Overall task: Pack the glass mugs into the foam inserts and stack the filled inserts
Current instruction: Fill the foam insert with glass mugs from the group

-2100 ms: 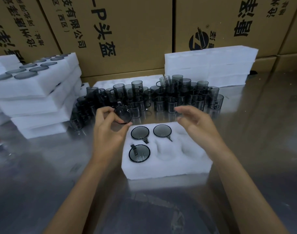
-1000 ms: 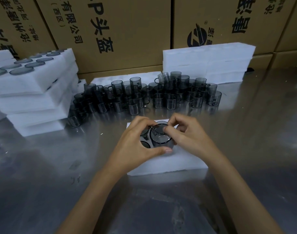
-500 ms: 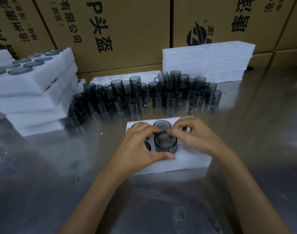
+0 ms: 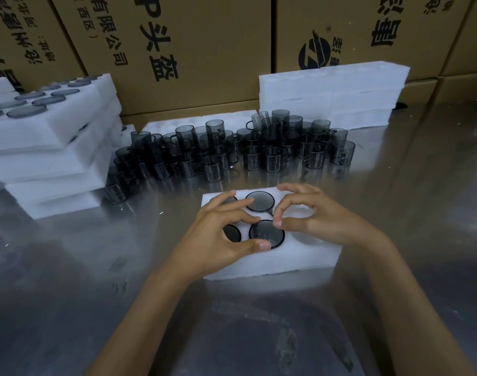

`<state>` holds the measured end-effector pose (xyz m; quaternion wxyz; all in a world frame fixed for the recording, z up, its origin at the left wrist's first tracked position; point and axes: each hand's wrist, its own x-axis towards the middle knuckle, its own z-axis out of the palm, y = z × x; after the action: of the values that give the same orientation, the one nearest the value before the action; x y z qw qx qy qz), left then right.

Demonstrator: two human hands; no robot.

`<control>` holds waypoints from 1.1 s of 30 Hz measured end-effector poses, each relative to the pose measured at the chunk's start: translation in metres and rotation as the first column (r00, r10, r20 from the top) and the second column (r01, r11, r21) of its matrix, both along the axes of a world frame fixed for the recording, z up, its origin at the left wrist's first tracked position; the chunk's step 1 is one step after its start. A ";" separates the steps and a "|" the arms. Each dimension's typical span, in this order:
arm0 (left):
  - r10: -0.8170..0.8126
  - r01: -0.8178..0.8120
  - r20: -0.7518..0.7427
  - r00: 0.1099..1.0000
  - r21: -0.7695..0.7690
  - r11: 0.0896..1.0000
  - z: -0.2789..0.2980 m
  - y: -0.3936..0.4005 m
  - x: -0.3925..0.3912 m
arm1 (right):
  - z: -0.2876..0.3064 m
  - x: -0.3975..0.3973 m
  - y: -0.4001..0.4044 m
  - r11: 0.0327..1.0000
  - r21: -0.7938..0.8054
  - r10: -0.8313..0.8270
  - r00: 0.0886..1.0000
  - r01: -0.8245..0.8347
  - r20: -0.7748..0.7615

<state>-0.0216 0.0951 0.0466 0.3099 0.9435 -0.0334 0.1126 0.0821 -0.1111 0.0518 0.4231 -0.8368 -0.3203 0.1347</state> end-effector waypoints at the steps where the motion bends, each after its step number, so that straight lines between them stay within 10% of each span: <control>1: 0.002 -0.002 0.000 1.000 0.003 1.000 0.000 0.000 0.000 | -0.001 0.001 0.001 1.000 0.000 0.004 1.000 -0.004 -0.004; 8: -0.003 0.002 -0.028 1.000 -0.024 1.000 0.002 -0.002 -0.001 | -0.003 0.001 0.006 0.970 0.222 -0.077 0.991 0.099 -0.106; 12: 0.003 -0.011 -0.035 0.999 -0.223 0.975 0.011 0.007 -0.004 | 0.003 0.006 0.004 0.645 0.658 -0.042 0.878 0.389 -0.478; 17: 0.298 -0.244 0.087 0.951 -0.382 0.891 0.018 0.038 0.029 | -0.005 0.008 0.013 0.589 0.585 -0.048 0.746 0.558 -0.664; 23: 0.410 -0.433 -0.185 0.893 -0.105 0.895 0.018 0.079 0.115 | -0.008 0.014 0.004 0.432 0.589 -0.010 0.657 0.683 -0.754; 33: 0.487 -0.492 -0.111 0.867 -0.024 0.870 -0.002 0.083 0.139 | -0.007 0.020 -0.004 0.407 0.530 0.031 0.569 0.744 -0.822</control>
<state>0.1173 0.1779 0.0445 0.2965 0.9174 0.2253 0.1404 0.1026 -0.1155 0.0445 0.8807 -0.4356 0.0670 0.1733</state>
